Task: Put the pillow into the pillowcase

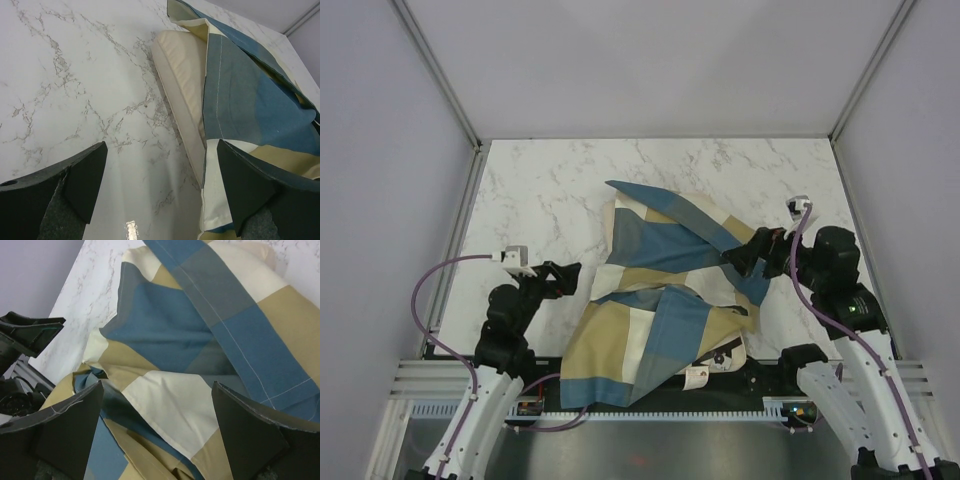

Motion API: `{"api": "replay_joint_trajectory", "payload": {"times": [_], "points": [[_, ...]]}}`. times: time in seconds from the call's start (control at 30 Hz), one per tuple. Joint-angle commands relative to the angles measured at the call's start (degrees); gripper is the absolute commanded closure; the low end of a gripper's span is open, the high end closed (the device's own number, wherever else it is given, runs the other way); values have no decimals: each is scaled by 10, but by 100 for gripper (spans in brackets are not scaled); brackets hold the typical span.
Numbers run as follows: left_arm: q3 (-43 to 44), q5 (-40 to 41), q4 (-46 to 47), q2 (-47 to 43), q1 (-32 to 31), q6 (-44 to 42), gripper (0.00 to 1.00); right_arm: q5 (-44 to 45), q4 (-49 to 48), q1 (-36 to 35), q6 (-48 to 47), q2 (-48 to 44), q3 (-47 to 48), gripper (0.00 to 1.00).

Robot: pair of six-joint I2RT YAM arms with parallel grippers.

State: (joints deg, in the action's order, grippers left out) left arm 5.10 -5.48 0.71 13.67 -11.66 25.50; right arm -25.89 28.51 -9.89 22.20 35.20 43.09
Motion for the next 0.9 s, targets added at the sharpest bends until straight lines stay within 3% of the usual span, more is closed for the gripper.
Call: {"api": "replay_joint_trajectory", "payload": {"times": [0.0, 0.13, 0.3, 0.4, 0.57, 0.63, 0.67, 0.7, 0.73, 0.77, 0.8, 0.87], "points": [[23, -19, 23, 7, 0, -8, 0, -36, 65, -19, -27, 35, 28, 2], [24, -21, 26, 14, 0, -8, 0, -28, 57, -51, -16, 61, 9, 2], [25, -23, 29, 23, 0, -9, 0, 10, 9, -171, 14, 74, -17, 2], [25, -22, 29, 23, 0, -9, 0, 82, -4, -271, 25, 87, -11, 2], [25, -22, 29, 25, 0, -8, 0, 278, -6, -471, 41, 194, 7, 2], [25, -21, 29, 27, 1, -8, 0, 317, -14, -502, 50, 247, 16, 15], [25, -20, 29, 28, 0, -8, 0, 329, -21, -513, 51, 264, 30, 40], [25, -20, 29, 28, 0, -8, 0, 332, -25, -515, 49, 293, 37, 54], [25, -20, 29, 28, 0, -8, 0, 336, -29, -518, 47, 303, 57, 78], [25, -20, 29, 28, 1, -8, 0, 342, -36, -517, 46, 311, 67, 90], [25, -21, 29, 29, 0, -8, 0, 360, -37, -517, 44, 326, 80, 97], [25, -21, 29, 29, 0, -8, 0, 373, -37, -517, 30, 342, 127, 100]]}}
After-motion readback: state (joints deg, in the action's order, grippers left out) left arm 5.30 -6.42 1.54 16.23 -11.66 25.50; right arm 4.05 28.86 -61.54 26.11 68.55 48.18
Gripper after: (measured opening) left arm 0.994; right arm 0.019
